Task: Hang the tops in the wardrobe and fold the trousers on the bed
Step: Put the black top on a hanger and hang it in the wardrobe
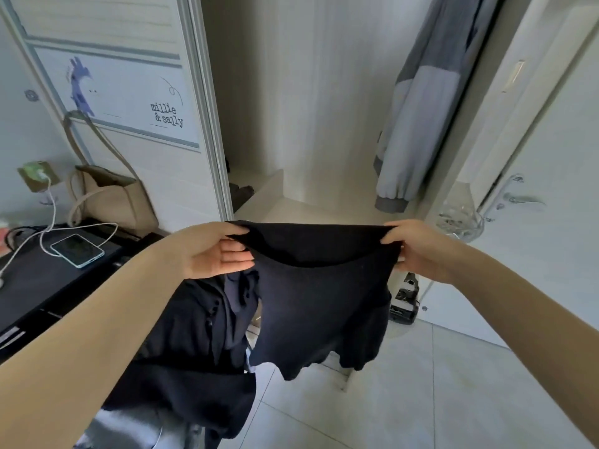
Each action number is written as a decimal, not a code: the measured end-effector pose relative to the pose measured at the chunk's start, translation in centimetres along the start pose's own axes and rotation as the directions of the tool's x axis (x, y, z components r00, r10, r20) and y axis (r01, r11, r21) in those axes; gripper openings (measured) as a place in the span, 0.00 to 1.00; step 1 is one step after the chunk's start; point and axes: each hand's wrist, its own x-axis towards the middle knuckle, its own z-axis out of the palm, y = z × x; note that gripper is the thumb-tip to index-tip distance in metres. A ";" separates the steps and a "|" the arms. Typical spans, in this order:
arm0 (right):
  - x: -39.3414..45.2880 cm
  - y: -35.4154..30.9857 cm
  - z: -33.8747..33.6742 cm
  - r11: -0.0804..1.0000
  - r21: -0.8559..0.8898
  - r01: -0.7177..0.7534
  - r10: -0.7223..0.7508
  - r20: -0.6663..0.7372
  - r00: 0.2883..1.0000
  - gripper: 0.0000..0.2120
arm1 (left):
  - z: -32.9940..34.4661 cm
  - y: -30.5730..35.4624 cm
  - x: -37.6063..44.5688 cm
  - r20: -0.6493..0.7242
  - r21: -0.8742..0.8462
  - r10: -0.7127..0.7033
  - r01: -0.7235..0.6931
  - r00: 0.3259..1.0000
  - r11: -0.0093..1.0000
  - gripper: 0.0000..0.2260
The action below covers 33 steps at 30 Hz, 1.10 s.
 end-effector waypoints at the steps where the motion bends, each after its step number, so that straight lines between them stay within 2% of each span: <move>1: 0.0 -0.1 -0.2 1.000 -0.001 -0.004 0.004 0.009 1.000 0.11 | -0.3 0.3 -0.1 0.083 0.044 -0.043 0.039 0.996 0.998 0.14; 4: 0.4 -0.1 -0.7 0.999 -0.029 -0.020 0.020 -0.007 1.000 0.10 | -1.9 0.9 -0.3 0.231 0.050 -0.078 0.069 0.970 0.996 0.28; 6: 0.5 -0.2 -0.6 1.000 -0.009 -0.019 0.018 -0.009 1.000 0.06 | -3.0 1.1 0.1 0.230 -0.009 -0.031 0.033 0.973 0.999 0.29; 8: 0.7 -0.1 0.0 0.999 0.038 -0.007 0.008 -0.016 1.000 0.04 | -3.5 1.1 0.5 0.155 -0.097 0.015 0.000 0.988 0.995 0.21; 10: 1.4 0.1 1.1 0.980 0.197 0.011 -0.007 -0.019 1.000 0.08 | -3.6 1.2 1.1 0.075 -0.216 0.053 -0.035 0.996 0.976 0.13; 12: 2.2 0.2 2.4 0.882 0.471 -0.002 -0.001 0.005 1.000 0.11 | -3.4 1.4 1.5 0.063 -0.395 0.076 -0.045 0.995 0.918 0.11; 14: 2.9 0.0 3.5 0.729 0.683 -0.030 0.024 0.018 1.000 0.11 | -3.4 1.9 1.7 0.088 -0.507 0.099 -0.041 0.991 0.861 0.10; 16: 3.5 -0.3 4.0 0.642 0.766 -0.025 0.059 -0.016 0.998 0.09 | -3.4 2.5 1.6 0.107 -0.515 0.115 -0.044 0.988 0.856 0.05; 18: 3.7 -0.6 4.0 0.643 0.765 -0.022 0.100 -0.056 0.993 0.07 | -3.6 3.1 1.6 0.046 -0.417 0.169 -0.134 0.985 0.899 0.02; 20: 3.8 -0.5 3.9 0.756 0.654 -0.021 0.125 -0.114 0.986 0.06 | -3.9 3.7 2.0 -0.079 -0.182 0.296 -0.306 0.952 0.935 0.05; 22: 4.0 -0.7 3.7 0.886 0.464 0.003 0.099 -0.196 0.976 0.07 | -3.5 4.5 2.3 -0.151 0.073 0.455 -0.450 0.877 0.890 0.07; 24: 4.1 -1.3 3.7 0.960 0.279 0.033 0.037 -0.241 0.970 0.06 | -2.4 5.6 2.5 -0.155 0.228 0.563 -0.525 0.812 0.820 0.07; 28: 4.6 -3.9 3.8 0.997 -0.079 0.024 -0.044 -0.263 0.964 0.06 | 1.2 8.6 2.9 -0.101 0.291 0.658 -0.610 0.746 0.737 0.07; 33: 5.9 -9.5 3.3 0.905 -0.424 -0.028 -0.106 -0.289 0.951 0.11 | 4.9 13.8 4.2 -0.039 0.248 0.698 -0.669 0.715 0.700 0.08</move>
